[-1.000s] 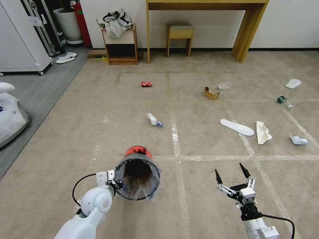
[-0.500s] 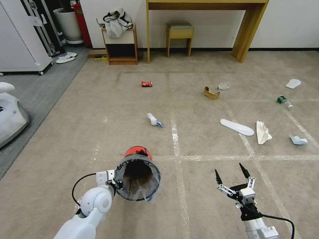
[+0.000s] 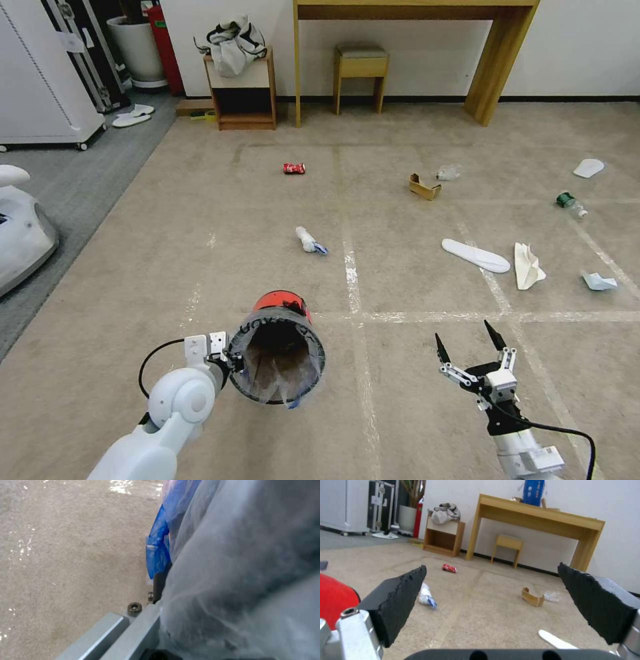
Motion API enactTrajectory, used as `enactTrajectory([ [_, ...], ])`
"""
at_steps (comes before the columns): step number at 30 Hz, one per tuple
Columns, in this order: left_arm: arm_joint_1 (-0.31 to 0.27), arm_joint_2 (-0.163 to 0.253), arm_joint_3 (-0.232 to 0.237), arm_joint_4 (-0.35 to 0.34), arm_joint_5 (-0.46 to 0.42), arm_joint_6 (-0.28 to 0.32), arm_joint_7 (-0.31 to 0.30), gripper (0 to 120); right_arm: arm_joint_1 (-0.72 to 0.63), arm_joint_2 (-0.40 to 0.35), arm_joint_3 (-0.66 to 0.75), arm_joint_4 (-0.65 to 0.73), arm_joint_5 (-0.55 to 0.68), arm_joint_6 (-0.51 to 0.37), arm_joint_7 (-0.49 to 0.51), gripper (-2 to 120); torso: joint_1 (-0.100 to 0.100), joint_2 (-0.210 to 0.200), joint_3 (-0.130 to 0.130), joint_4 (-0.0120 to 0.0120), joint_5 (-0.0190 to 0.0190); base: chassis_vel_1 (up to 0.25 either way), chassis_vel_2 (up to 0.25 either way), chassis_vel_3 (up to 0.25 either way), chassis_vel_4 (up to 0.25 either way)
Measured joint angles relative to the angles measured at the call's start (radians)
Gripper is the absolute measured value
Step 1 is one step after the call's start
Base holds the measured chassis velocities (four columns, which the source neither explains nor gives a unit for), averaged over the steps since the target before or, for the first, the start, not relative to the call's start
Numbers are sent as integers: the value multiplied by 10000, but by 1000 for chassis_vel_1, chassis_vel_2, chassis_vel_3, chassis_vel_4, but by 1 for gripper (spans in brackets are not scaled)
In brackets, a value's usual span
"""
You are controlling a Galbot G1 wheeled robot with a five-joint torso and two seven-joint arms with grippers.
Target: Pick up the trash bin and place the garbage on the floor into it.
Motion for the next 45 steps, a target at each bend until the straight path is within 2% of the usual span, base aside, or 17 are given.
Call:
enactTrajectory([
  [1,0,0,0,0,0,0,0,0,0,0,0,0,0,0,0,100,0,0,0,0,0,0,0,0,0],
  [3,-119,873,152,-505,-1145,-3,-265,0,0,-259,-14,69,247,-146,112,100,-1,0,0,-1,-1,0,0,0,0],
  [4,-119,873,152,-505,-1145,-3,-265,0,0,-259,-14,69,247,-146,112,100,-1,0,0,-1,-1,0,0,0,0],
  [7,-369,2042,375,-1140,-2370,-9,-574,0,70,-613,-20,79,448,-218,168,100,0,0,0,-1,0,0,0,0,0],
  [10,-427,2315,417,-1334,-2771,-11,-705,0,108,-689,-36,78,501,-238,173,100,0,0,0,0,1,0,0,0,0],
  [12,-548,2801,475,-1842,-3864,-12,-1135,0,170,-827,-87,1,621,-276,187,100,0,0,0,1,0,0,0,0,0],
  [13,-548,2801,475,-1842,-3864,-12,-1135,0,170,-827,-87,1,621,-276,187,100,0,0,0,1,0,0,0,0,0],
  [18,-716,3274,396,-2901,-6164,-23,-2298,0,324,-1026,-295,-325,726,-277,151,100,0,0,0,-1,1,0,0,0,0],
  [19,-716,3274,396,-2901,-6164,-23,-2298,0,324,-1026,-295,-325,726,-277,151,100,0,0,0,-1,1,0,0,0,0],
  [22,-667,3466,298,-3376,-7119,-24,-2767,0,416,-1122,-420,-529,780,-274,110,100,0,0,-1,1,2,0,0,0,0],
  [27,-580,3833,530,-3938,-7952,-23,-3105,0,487,-1180,-616,-827,777,-205,-8,100,0,0,-1,1,1,0,0,0,0],
  [33,-773,4184,1040,-4099,-8486,-23,-3241,0,640,-1179,-901,-1159,671,-87,-113,100,-1,0,-1,0,1,0,0,0,0],
  [36,-1035,4271,1261,-3984,-8659,-25,-3245,0,732,-1175,-1076,-1341,595,-38,-132,100,-1,0,-1,2,0,0,0,0,0],
  [38,-1611,4309,1694,-3880,-9110,-24,-3334,0,738,-1138,-1121,-1480,523,39,-212,100,0,0,0,0,0,0,0,0,0],
  [41,-1933,4324,1920,-3839,-9319,-24,-3407,0,726,-1120,-1125,-1538,498,77,-244,100,0,0,0,-1,0,0,0,0,0],
  [43,-2642,4365,2451,-3674,-9713,-25,-3610,0,720,-1069,-1109,-1691,448,174,-319,100,0,0,-1,-3,1,0,0,0,0],
  [45,-2842,4369,2624,-3579,-9780,-24,-3705,0,719,-1044,-1093,-1755,423,215,-355,100,0,0,0,-1,0,0,0,0,0],
])
